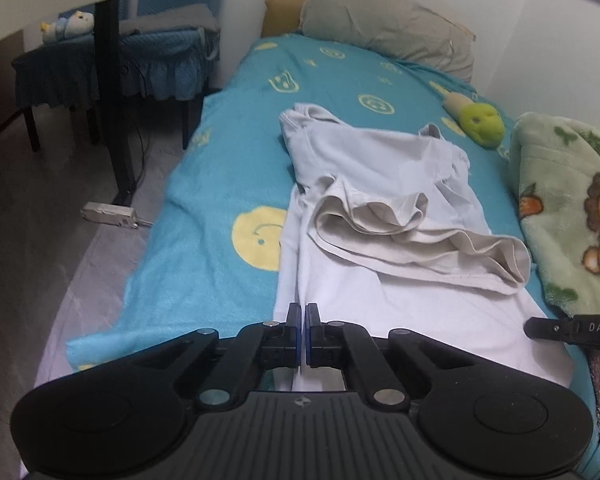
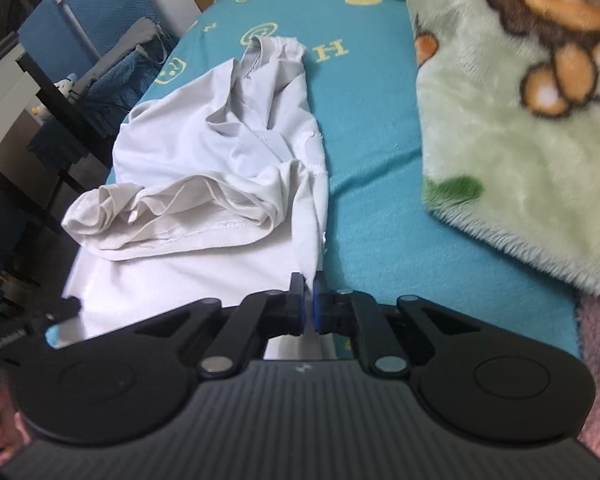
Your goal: Fold clothes
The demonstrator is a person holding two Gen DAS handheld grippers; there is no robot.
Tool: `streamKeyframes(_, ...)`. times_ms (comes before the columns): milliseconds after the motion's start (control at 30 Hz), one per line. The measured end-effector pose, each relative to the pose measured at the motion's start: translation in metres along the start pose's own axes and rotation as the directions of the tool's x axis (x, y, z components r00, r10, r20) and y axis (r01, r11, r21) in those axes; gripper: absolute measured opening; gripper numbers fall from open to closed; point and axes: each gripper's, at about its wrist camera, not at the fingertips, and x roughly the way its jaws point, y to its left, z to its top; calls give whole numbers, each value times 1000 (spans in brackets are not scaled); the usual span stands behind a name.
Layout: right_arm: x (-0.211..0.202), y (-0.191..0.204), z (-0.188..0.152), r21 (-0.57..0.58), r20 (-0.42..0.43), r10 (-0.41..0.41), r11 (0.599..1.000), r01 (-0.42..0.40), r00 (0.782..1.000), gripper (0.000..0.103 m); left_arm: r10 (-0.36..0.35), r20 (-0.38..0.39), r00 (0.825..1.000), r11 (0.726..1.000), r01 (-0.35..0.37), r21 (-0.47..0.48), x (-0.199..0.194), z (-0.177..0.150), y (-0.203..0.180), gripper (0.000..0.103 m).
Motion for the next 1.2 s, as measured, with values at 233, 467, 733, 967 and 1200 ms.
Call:
streamKeyframes(233, 0, -6, 0, 45, 7, -6, 999, 6, 1000, 8, 18, -38, 999, 1000, -19, -19, 5, -5, 1, 12)
streamKeyframes(467, -14, -15, 2, 131, 46, -11, 991, 5, 999, 14, -81, -43, 996, 989, 75, -126, -38, -21, -6, 64)
streamKeyframes(733, -38, -22, 6, 211, 161, 3, 977, -38, 987, 97, -261, -134, 956, 943, 223, -247, -48, -52, -17, 84)
streamKeyframes(967, -48, -25, 5, 253, 152, 43, 964, -81, 987, 97, -352, -214, 911, 818, 189, -543, -12, -68, 20, 85)
streamKeyframes(1200, -49, -24, 1, 306, 131, 107, 941, -143, 986, 97, -387, -78, 919, 722, 250, -646, -3, -67, 30, 93)
